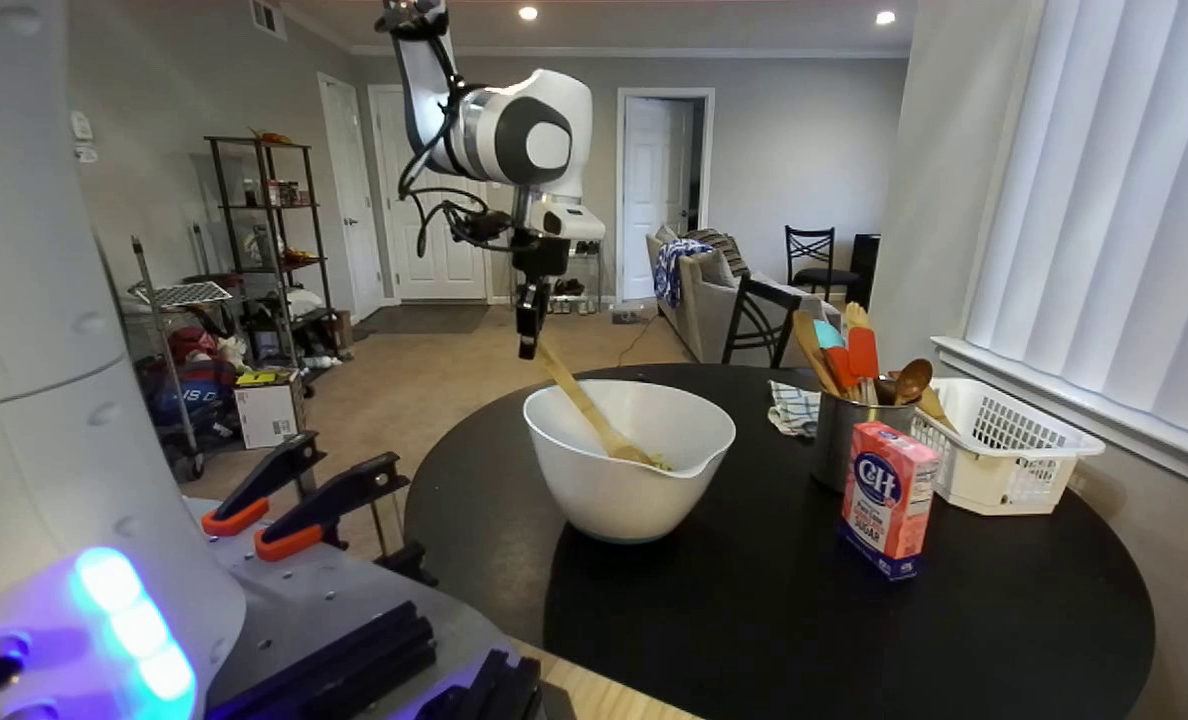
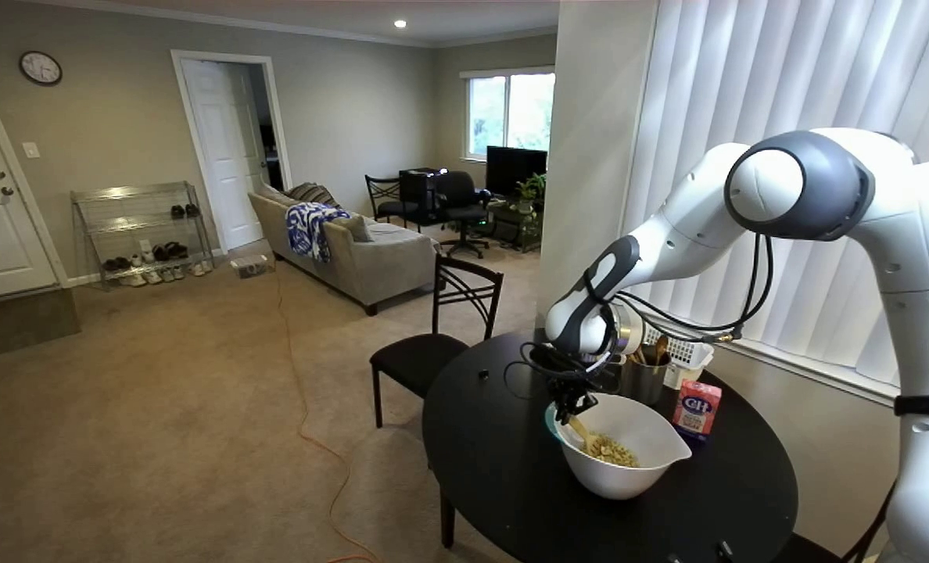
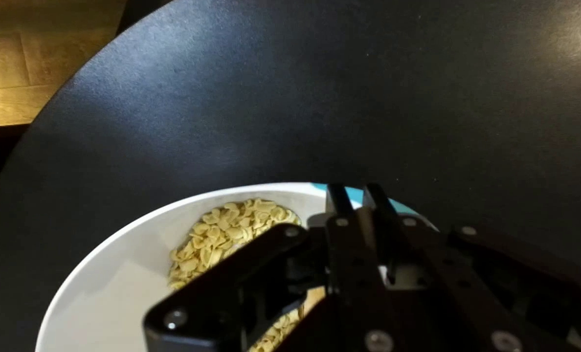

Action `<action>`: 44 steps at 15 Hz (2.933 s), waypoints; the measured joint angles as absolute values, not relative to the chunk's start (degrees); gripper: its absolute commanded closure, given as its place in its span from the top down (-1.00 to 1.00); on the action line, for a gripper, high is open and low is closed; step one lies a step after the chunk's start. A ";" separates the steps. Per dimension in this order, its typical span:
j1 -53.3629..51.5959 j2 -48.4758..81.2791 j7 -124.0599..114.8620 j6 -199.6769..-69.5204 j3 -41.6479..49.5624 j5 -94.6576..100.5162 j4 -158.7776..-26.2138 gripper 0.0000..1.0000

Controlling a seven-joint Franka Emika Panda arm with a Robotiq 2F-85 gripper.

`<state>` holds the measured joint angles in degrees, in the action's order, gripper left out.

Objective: Pick up the wooden spoon from the white bowl and mix the substance in the white bowl

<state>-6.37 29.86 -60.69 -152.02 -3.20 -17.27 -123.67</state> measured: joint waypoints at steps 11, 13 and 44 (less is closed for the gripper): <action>-13.44 29.17 -66.73 -145.15 4.42 -9.36 -124.71 -0.94; -13.37 29.17 -66.75 -140.73 4.30 -9.03 -123.86 -0.94; -13.94 29.76 -63.73 -131.16 3.26 -10.41 -120.74 -0.94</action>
